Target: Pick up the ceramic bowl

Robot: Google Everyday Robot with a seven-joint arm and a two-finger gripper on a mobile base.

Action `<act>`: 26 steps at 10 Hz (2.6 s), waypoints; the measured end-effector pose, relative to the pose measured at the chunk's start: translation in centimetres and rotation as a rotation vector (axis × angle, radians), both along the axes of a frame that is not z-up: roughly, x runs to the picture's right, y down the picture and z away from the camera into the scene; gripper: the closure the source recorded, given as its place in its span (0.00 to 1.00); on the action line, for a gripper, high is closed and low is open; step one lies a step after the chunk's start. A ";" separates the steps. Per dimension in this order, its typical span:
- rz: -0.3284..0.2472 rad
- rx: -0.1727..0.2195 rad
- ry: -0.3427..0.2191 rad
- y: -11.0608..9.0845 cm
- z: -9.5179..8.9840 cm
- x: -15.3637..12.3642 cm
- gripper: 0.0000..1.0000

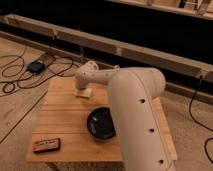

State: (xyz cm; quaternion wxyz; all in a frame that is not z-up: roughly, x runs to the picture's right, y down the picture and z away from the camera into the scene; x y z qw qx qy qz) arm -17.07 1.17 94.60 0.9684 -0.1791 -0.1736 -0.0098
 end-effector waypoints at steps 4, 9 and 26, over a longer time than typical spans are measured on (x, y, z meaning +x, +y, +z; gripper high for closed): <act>-0.018 -0.019 0.006 0.9 -3.8 2.1 0.46; 0.024 -0.070 0.076 3.5 -7.5 7.9 0.46; -0.030 -0.324 0.127 10.1 -6.6 14.5 0.46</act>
